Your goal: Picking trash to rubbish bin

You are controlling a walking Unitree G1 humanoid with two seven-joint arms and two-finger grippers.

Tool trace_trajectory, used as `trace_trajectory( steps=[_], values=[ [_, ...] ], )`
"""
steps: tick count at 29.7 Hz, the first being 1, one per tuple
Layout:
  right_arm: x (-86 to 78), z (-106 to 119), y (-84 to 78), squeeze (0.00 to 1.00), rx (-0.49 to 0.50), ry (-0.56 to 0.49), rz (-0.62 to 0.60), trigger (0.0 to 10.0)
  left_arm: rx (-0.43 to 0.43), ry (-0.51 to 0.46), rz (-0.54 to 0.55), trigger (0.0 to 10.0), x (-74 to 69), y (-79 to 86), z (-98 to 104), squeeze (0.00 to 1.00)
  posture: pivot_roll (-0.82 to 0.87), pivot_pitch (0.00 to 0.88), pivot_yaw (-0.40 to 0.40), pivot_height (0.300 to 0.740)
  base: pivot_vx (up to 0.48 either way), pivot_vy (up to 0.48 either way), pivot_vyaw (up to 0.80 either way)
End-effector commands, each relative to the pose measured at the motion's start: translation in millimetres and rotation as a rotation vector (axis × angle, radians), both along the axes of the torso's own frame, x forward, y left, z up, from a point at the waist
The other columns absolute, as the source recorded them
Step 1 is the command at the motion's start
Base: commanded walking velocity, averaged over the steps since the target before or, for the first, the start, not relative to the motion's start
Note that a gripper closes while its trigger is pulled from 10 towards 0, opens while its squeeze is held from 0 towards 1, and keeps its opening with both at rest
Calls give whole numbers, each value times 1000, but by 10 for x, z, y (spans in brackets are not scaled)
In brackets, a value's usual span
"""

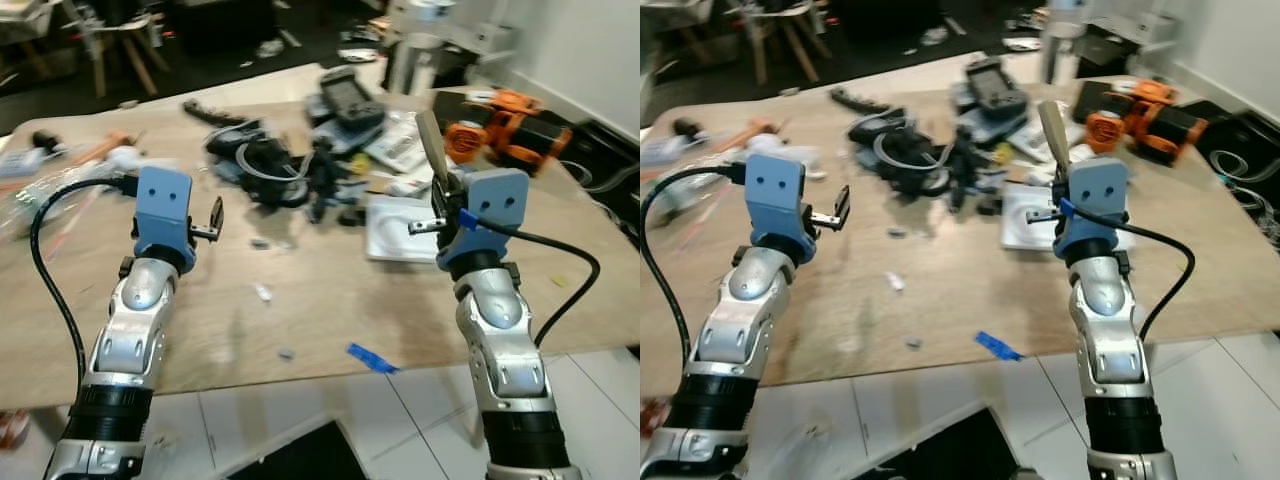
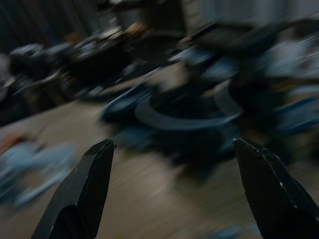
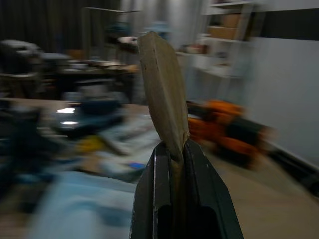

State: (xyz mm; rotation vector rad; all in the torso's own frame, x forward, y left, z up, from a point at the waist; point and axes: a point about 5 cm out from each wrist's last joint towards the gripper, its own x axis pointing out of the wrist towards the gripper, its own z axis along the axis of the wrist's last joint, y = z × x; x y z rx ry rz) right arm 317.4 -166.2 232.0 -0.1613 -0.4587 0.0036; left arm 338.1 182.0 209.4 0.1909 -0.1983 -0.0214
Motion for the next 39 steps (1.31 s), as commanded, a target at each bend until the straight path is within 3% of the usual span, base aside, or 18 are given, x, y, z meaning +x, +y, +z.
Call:
trace_trajectory(
  steps=[1, 39],
  values=[
    [-23, -26, 3, 0, 4, -2, 1, 10000, 5, 14, -10, 10000, -22, -38, -53, 0, -3, 131, 67, 740, 0, 0, -800],
    [14, -91, 135, 0, 48, 19, 56, 10000, 63, 32, -68, 10000, 0, -90, -65, 0, 9, 118, 68, 740, 0, 0, -800]
  ],
)
